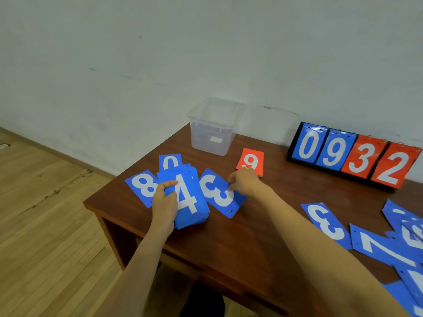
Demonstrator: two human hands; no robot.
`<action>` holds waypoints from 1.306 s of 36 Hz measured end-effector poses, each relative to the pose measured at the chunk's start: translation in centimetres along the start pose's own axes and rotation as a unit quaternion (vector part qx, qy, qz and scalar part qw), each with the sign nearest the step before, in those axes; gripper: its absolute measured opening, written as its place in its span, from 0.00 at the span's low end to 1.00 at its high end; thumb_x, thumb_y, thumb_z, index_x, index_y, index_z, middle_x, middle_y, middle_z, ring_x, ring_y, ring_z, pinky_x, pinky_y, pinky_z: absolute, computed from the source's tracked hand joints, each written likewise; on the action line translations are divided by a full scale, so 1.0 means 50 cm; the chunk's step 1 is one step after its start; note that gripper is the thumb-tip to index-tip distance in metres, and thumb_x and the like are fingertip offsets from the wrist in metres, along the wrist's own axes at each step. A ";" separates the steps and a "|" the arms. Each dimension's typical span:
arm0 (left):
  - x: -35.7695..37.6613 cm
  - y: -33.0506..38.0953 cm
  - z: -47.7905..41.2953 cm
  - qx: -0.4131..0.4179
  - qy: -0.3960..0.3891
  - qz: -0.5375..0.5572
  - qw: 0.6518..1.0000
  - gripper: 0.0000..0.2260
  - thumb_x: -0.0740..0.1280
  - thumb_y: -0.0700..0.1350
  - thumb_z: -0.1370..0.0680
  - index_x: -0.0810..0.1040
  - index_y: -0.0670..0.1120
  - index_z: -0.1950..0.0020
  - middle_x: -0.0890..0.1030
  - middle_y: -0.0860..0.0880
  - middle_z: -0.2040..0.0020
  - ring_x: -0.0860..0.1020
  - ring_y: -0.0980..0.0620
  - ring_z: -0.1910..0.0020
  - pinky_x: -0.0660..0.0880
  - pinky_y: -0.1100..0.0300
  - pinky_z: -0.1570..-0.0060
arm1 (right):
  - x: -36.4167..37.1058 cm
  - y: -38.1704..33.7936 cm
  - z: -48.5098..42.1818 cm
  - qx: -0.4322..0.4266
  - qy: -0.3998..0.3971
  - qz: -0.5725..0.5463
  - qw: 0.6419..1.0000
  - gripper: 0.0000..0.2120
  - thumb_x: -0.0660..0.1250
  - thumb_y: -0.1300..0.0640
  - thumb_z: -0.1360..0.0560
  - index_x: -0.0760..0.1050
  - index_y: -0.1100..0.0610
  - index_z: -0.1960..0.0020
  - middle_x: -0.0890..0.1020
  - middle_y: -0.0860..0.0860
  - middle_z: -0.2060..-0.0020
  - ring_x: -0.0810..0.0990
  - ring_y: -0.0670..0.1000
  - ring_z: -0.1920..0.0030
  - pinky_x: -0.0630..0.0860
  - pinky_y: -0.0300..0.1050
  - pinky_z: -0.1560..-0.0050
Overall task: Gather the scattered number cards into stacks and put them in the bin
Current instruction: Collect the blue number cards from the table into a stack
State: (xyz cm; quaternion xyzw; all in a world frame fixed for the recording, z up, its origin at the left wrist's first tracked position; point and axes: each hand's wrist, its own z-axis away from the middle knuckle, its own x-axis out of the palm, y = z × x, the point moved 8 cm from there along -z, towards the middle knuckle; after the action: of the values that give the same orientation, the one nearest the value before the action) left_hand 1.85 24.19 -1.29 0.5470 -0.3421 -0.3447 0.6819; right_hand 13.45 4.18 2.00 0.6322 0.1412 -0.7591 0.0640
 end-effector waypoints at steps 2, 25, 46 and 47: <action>0.016 -0.004 0.005 -0.001 -0.013 -0.011 1.000 0.11 0.57 0.35 0.21 0.74 0.49 0.47 0.75 0.51 0.55 0.78 0.52 0.61 0.74 0.58 0.67 | -0.054 0.035 0.028 0.017 0.060 -0.039 0.997 0.12 0.67 0.55 0.25 0.80 0.55 0.42 0.81 0.54 0.44 0.78 0.55 0.44 0.73 0.43 0.48; 0.159 -0.025 0.085 -0.072 -0.114 0.032 0.990 0.06 0.63 0.39 0.20 0.71 0.46 0.44 0.79 0.44 0.48 0.81 0.46 0.55 0.80 0.50 0.59 | -0.094 0.125 0.211 -0.019 0.140 -0.426 0.893 0.07 0.73 0.57 0.29 0.76 0.49 0.54 0.81 0.54 0.52 0.82 0.53 0.51 0.81 0.48 0.51; -0.037 0.013 -0.058 0.045 0.043 0.028 0.998 0.08 0.62 0.37 0.21 0.72 0.51 0.52 0.75 0.47 0.43 0.78 0.47 0.48 0.77 0.56 0.60 | -0.020 -0.168 -0.030 -0.102 0.124 -0.262 0.952 0.17 0.63 0.56 0.22 0.69 0.55 0.34 0.67 0.53 0.36 0.73 0.54 0.40 0.70 0.43 0.39; -0.055 0.016 -0.069 0.044 0.060 0.018 0.997 0.08 0.62 0.37 0.21 0.72 0.50 0.51 0.74 0.47 0.42 0.77 0.48 0.47 0.77 0.55 0.57 | -0.010 -0.179 -0.052 -0.095 0.110 -0.250 0.957 0.18 0.62 0.57 0.22 0.68 0.56 0.33 0.67 0.55 0.35 0.73 0.55 0.39 0.69 0.45 0.37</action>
State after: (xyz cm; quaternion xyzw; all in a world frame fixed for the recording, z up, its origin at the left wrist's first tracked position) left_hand 3.37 28.39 -1.34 0.5902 -0.3254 -0.2840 0.6820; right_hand 13.55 13.41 3.24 0.6474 0.3722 -0.6598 -0.0837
